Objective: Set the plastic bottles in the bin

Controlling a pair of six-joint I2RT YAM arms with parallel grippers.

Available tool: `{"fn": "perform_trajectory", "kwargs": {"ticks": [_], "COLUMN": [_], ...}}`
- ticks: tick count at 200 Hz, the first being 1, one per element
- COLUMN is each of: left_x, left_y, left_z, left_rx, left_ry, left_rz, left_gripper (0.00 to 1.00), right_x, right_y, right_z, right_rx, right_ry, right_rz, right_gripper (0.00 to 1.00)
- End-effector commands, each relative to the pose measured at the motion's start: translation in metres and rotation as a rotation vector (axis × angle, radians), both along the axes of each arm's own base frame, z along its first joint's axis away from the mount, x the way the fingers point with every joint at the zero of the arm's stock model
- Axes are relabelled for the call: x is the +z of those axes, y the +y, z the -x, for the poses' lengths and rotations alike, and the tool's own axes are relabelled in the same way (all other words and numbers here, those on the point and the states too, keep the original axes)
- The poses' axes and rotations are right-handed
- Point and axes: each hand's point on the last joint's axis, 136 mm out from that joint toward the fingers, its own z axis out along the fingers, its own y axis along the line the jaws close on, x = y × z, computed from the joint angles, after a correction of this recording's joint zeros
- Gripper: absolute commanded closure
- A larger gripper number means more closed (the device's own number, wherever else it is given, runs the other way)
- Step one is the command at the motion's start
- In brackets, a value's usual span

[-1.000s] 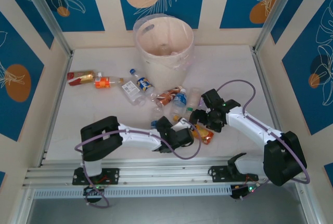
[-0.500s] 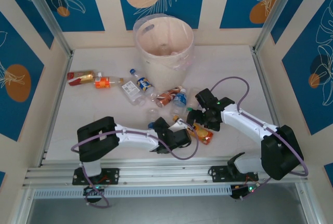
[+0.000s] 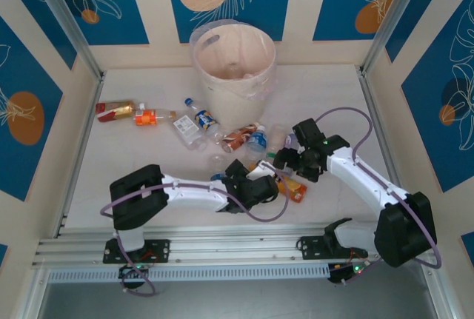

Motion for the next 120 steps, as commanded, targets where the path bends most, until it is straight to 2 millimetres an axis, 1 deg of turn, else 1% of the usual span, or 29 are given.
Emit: {"fn": "perform_trajectory", "kwargs": {"ticks": [1,37,51,66,100,120], "left_x": [0.021,0.018,0.017,0.015,0.009,0.007], "left_y": [-0.01,-0.008,-0.007,-0.007,-0.004,-0.003], "left_z": [-0.012,-0.012,-0.011,-0.011,-0.009,-0.008], "left_rx": [0.03,0.04,0.043,0.044,0.045,0.047], "left_ry": [-0.047,-0.044,-0.04,-0.035,-0.024,-0.02], "left_rz": [0.081,0.083,0.083,0.082,0.072,0.07], "left_gripper": [0.01,0.01,0.01,0.01,0.01,0.01], "right_x": [0.004,-0.005,-0.01,-0.015,-0.027,-0.035], "right_y": [0.008,0.007,0.003,-0.003,-0.015,-0.017], "right_z": [-0.015,-0.033,-0.038,-0.042,-0.044,-0.044], "right_rx": [0.037,0.042,0.031,0.017,-0.006,-0.011], "right_ry": [-0.002,0.008,0.017,0.022,0.043,0.057], "right_rz": [-0.058,-0.041,-0.026,-0.012,0.004,-0.004], "right_gripper": [0.11,0.12,0.13,0.16,0.22,0.25]}}
